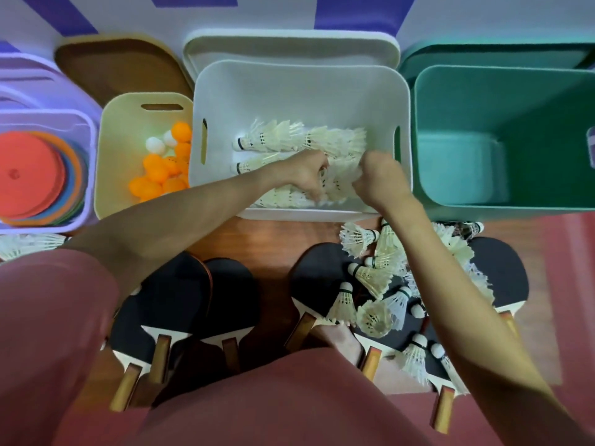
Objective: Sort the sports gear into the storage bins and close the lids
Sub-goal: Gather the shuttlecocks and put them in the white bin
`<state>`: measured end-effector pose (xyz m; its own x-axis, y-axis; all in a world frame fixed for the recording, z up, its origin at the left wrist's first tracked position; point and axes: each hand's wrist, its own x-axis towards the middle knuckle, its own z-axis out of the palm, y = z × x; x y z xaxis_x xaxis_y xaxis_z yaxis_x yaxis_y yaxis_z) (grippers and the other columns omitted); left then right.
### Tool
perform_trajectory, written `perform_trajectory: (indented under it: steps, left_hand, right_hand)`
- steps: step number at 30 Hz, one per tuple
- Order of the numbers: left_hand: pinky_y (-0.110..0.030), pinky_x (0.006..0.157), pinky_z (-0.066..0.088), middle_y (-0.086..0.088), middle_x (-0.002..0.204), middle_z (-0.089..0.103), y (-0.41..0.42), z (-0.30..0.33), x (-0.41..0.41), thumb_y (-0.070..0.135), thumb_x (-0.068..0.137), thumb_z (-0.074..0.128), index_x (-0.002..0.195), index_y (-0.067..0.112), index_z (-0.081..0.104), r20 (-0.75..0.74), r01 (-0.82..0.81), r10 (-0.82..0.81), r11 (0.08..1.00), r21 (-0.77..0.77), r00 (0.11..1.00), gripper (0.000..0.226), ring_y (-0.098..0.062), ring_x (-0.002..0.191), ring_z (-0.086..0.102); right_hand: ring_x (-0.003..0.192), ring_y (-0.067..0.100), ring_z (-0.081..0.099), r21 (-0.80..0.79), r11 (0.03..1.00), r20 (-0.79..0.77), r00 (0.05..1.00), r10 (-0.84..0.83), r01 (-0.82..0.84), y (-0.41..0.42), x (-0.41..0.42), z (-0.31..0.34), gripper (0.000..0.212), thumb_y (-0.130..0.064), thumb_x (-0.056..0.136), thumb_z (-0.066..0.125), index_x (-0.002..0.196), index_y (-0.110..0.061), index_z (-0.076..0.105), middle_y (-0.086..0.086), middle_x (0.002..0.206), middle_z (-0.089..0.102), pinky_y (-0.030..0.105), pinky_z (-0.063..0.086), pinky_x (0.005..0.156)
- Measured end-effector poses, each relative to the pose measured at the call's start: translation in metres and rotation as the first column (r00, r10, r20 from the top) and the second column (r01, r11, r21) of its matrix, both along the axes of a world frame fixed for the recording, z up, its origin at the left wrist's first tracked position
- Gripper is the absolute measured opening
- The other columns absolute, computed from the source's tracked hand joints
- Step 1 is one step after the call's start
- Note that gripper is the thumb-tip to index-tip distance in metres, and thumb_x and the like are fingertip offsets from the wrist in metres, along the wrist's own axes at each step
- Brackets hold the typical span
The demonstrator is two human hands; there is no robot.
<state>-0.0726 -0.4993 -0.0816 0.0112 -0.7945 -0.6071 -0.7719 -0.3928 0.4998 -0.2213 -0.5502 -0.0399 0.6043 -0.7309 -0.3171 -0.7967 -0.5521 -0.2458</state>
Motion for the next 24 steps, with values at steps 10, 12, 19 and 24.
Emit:
perform_trajectory:
  steps: [10,12,19,24]
  left_hand:
    - [-0.032,0.084,0.05,-0.009,0.115,0.066,0.01,0.005,0.0,0.019,0.079,0.076,0.123,0.005,0.06,0.03,0.099,-0.098,0.995,-0.016,0.995,0.049,-0.023,0.102,0.062]
    - [-0.027,0.083,0.048,-0.006,0.116,0.066,0.014,0.017,0.004,0.02,0.084,0.072,0.125,0.006,0.058,0.004,0.057,-0.057,0.997,-0.054,0.998,0.045,-0.019,0.102,0.061]
    - [-0.035,0.088,0.052,-0.003,0.104,0.069,0.062,0.063,0.02,0.016,0.086,0.065,0.114,0.01,0.065,-0.059,-0.165,0.154,0.93,-0.329,0.986,0.028,-0.016,0.096,0.065]
    - [-0.029,0.083,0.053,-0.004,0.099,0.07,0.139,0.088,0.026,0.01,0.088,0.055,0.108,0.006,0.066,-0.178,-0.341,0.303,0.656,-0.673,0.936,0.024,-0.014,0.091,0.066]
  right_hand:
    - [0.078,0.029,0.059,0.234,0.96,-0.422,0.874,0.242,-0.154,-0.008,0.013,-0.011,0.025,-0.008,0.092,0.042,0.068,-0.004,0.044,0.01,0.085,0.058,0.035,0.052,0.078]
    - [0.076,0.028,0.06,0.246,0.958,-0.448,0.859,0.248,-0.148,-0.008,0.014,-0.01,0.026,-0.013,0.093,0.044,0.068,-0.007,0.045,0.009,0.083,0.059,0.045,0.055,0.082]
    - [0.102,0.034,0.06,0.064,0.989,-0.41,0.9,0.151,-0.137,0.013,0.009,0.017,0.022,-0.018,0.096,0.046,0.109,-0.004,0.057,0.013,0.117,0.061,0.034,0.047,0.08]
    - [0.112,0.038,0.049,-0.122,0.98,0.082,0.982,0.168,-0.157,0.068,0.006,0.043,0.035,-0.022,0.096,0.05,0.123,0.001,0.049,0.023,0.118,0.054,0.04,0.041,0.088]
